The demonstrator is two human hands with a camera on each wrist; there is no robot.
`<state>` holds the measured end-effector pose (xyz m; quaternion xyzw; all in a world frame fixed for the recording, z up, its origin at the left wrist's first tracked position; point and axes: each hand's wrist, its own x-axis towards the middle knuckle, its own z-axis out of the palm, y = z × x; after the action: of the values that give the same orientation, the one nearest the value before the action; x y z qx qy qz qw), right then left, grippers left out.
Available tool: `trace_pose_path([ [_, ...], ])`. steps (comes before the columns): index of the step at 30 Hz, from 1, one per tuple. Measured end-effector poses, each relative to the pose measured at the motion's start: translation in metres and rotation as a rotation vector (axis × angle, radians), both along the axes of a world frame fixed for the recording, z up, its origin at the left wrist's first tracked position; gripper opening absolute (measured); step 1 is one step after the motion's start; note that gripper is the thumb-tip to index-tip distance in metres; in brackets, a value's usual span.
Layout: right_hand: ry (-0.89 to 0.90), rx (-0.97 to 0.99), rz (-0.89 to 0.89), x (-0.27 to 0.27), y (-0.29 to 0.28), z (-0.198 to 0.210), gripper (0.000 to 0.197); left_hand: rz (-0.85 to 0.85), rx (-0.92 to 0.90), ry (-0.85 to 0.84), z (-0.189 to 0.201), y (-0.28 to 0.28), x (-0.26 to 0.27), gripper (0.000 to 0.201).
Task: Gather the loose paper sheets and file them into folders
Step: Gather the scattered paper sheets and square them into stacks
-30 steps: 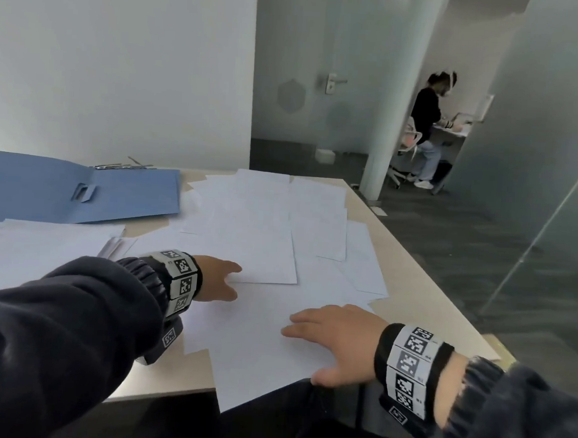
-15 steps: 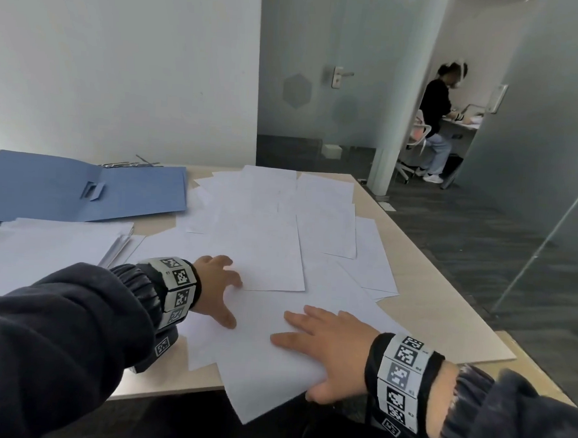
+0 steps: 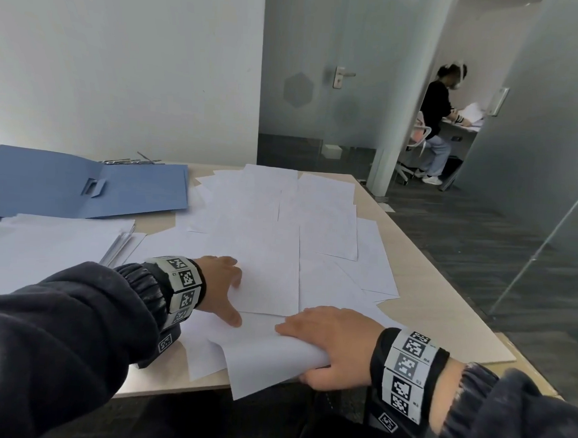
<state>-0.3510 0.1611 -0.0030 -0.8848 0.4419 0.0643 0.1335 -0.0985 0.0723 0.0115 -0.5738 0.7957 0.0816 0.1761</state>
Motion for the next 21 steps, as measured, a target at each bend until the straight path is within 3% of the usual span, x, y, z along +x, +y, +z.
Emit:
trace_pose_path([
  [8,-0.045,-0.015,-0.078,-0.005,0.002,0.014,0.072,-0.096,-0.11,-0.068,0.005,0.004,0.001,0.079],
  [11,-0.05,-0.022,-0.093,-0.004,0.001,0.011,0.08,-0.142,-0.149,-0.11,0.004,0.006,-0.002,0.079],
  [16,0.028,-0.018,-0.11,-0.003,-0.001,0.011,0.064,-0.165,-0.147,-0.131,0.005,0.008,-0.008,0.088],
  [21,0.006,-0.059,-0.113,-0.006,-0.004,0.003,0.067,-0.172,-0.165,-0.133,0.003,0.01,-0.011,0.075],
])
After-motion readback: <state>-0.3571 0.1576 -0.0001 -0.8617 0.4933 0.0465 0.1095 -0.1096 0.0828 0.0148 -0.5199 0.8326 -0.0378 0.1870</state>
